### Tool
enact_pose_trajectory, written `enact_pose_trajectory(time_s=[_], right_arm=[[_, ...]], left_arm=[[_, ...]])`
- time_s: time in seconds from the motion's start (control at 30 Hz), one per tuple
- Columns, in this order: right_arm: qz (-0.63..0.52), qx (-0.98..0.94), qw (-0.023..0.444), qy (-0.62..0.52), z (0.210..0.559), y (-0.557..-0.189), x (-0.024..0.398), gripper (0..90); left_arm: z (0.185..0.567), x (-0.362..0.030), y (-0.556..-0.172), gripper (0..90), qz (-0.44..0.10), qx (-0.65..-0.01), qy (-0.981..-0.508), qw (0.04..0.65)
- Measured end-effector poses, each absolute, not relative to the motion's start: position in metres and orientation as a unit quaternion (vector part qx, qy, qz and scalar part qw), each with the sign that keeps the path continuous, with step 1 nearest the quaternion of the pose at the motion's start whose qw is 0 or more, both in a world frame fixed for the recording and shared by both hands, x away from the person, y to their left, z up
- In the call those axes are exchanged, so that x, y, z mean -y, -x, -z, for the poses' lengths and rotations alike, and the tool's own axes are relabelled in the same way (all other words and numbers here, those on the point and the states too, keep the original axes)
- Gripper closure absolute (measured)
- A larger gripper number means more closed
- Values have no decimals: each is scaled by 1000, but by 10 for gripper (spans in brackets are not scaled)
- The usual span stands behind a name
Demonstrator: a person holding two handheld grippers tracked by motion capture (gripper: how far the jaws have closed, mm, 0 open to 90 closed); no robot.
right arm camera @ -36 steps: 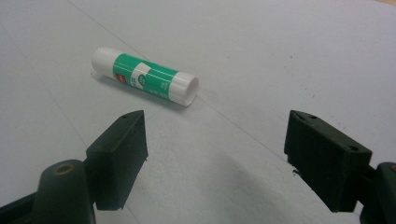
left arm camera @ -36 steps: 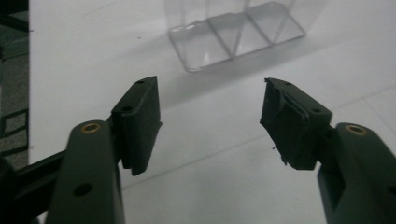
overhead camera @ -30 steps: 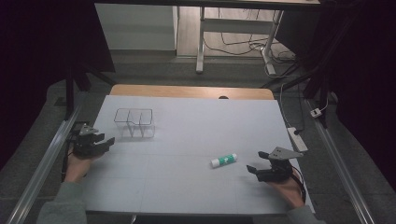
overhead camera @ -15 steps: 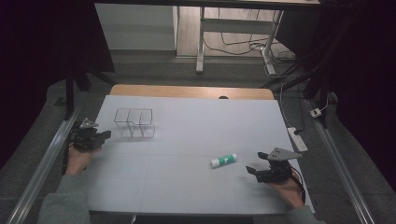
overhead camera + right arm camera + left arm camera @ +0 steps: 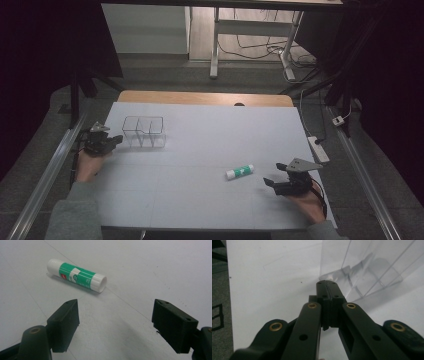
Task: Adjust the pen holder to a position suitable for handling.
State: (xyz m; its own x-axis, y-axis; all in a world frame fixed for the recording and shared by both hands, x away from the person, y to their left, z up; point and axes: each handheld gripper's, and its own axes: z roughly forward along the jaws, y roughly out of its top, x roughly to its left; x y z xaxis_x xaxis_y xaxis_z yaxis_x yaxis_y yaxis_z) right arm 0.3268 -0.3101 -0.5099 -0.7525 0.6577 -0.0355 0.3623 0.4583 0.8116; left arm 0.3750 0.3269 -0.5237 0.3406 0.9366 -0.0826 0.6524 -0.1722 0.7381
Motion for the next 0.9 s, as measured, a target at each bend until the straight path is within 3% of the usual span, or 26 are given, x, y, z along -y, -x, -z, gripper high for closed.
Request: enact_pose_trajectory(time_s=[0.9], right_arm=[[-419,-835,174,-310,510,-327,311,215]], left_arm=[[532,-324,-393,891,-184,-533,-737,374]])
